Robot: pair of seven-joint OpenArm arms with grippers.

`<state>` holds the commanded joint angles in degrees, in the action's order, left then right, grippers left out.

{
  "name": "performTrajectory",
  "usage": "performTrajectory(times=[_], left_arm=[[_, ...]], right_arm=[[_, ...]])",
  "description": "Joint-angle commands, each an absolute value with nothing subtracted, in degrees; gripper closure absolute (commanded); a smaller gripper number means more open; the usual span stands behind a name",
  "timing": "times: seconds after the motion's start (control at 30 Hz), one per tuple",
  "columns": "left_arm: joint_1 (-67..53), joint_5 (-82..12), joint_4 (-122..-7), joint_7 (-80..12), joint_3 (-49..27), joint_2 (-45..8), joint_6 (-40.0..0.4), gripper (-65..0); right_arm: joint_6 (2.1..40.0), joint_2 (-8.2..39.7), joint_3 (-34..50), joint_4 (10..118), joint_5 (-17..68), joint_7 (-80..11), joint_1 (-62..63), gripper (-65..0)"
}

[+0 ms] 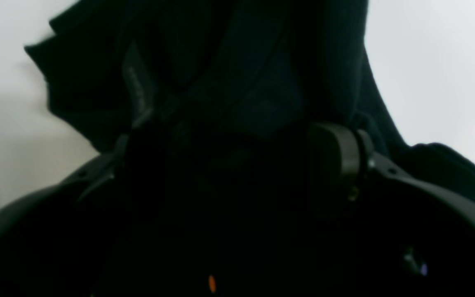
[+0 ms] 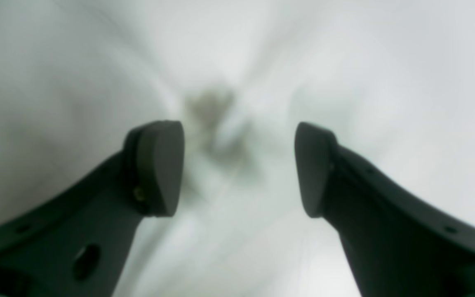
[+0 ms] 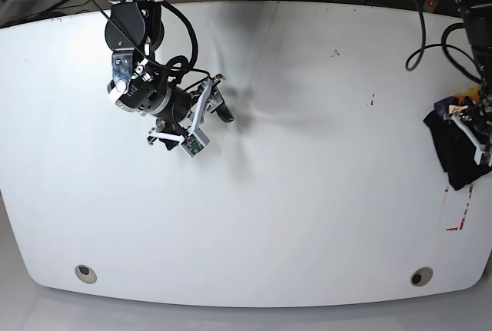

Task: Fold the T-shirt properly

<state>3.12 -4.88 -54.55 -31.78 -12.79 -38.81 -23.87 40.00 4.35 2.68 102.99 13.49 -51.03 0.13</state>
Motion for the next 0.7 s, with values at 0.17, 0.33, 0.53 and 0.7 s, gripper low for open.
performTrajectory(times=[0.17, 0.33, 0.53, 0.7], left_arm=[[-2.8, -5.2, -54.0, -31.3, -18.9, -43.0, -29.5, -47.2], [-5.5, -5.2, -57.2, -31.5, -31.3, -43.7, -37.0, -47.1], [-5.9, -5.3, -68.7, -36.1, -38.9, -41.6, -40.0, -47.1], [-5.8, -5.1, -81.3, -35.9, -38.7, -36.1, -40.0, -47.1]], right_arm=[[40.0, 4.4, 2.7, 104.7, 13.5, -51.0, 0.0, -40.1], [40.0, 4.2, 2.5, 105.7, 13.5, -51.0, -0.1, -40.1], [40.0, 4.4, 2.6, 105.6, 12.9, -51.0, 0.0, -40.1], [40.0, 6.3, 4.2, 105.3, 12.8, -50.7, 0.6, -40.1]])
